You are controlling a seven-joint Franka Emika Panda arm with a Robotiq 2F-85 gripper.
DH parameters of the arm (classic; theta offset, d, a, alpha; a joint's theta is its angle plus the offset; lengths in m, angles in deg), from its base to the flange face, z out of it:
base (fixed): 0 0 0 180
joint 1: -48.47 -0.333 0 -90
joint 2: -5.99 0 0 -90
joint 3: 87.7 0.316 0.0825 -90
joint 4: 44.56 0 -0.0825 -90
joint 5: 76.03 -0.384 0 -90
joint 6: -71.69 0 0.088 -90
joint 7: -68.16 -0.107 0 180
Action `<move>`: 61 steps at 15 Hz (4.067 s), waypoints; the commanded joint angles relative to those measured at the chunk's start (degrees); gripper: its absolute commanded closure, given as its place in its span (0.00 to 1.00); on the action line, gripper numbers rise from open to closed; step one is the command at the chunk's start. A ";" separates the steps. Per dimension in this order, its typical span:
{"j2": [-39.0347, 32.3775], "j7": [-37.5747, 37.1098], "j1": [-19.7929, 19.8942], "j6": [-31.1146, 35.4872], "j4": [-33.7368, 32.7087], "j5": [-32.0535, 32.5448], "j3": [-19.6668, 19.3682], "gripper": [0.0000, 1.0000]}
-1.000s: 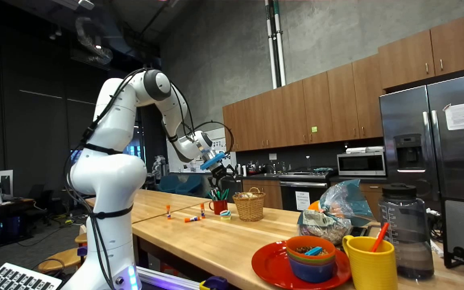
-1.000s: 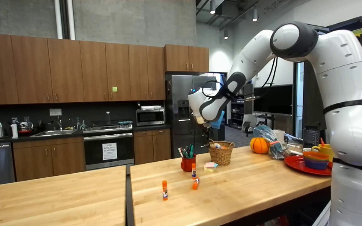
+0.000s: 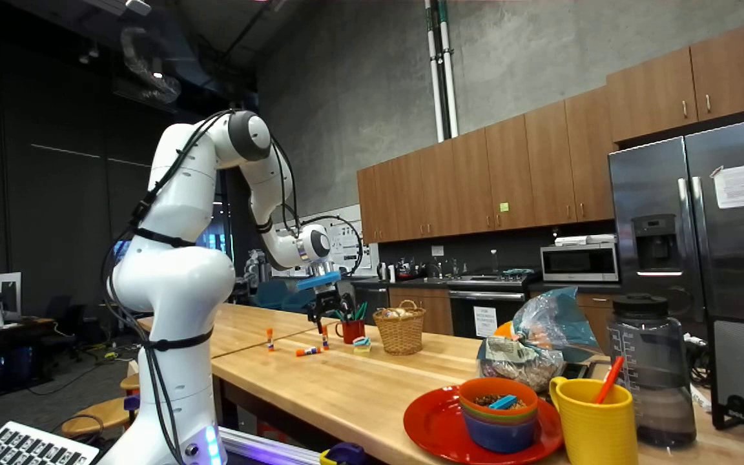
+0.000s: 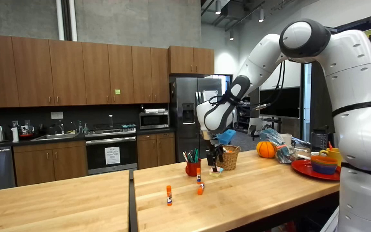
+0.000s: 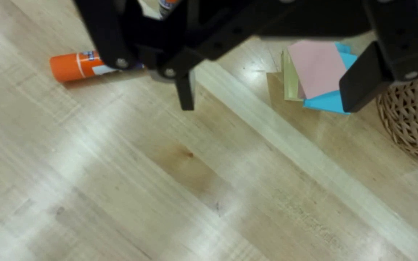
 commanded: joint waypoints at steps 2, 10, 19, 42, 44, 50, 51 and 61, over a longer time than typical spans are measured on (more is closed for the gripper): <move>-1.93 -2.26 -0.57 6.61 1.67 0.87 -0.75 0.00; -5.31 -7.92 -2.44 10.50 -1.07 10.10 -4.36 0.00; -10.53 -8.72 -2.78 10.25 -5.76 11.69 -6.98 0.00; -7.21 1.91 0.15 7.29 -4.03 3.72 -4.49 0.85; -5.03 5.49 1.05 5.72 -3.34 1.24 -3.73 0.94; 1.87 9.84 2.44 -0.50 -2.56 -0.42 -4.00 0.94; 3.07 10.10 2.62 -1.26 -2.52 -0.38 -4.09 0.94; 13.81 34.02 4.35 -12.64 -2.50 -9.35 -4.12 0.94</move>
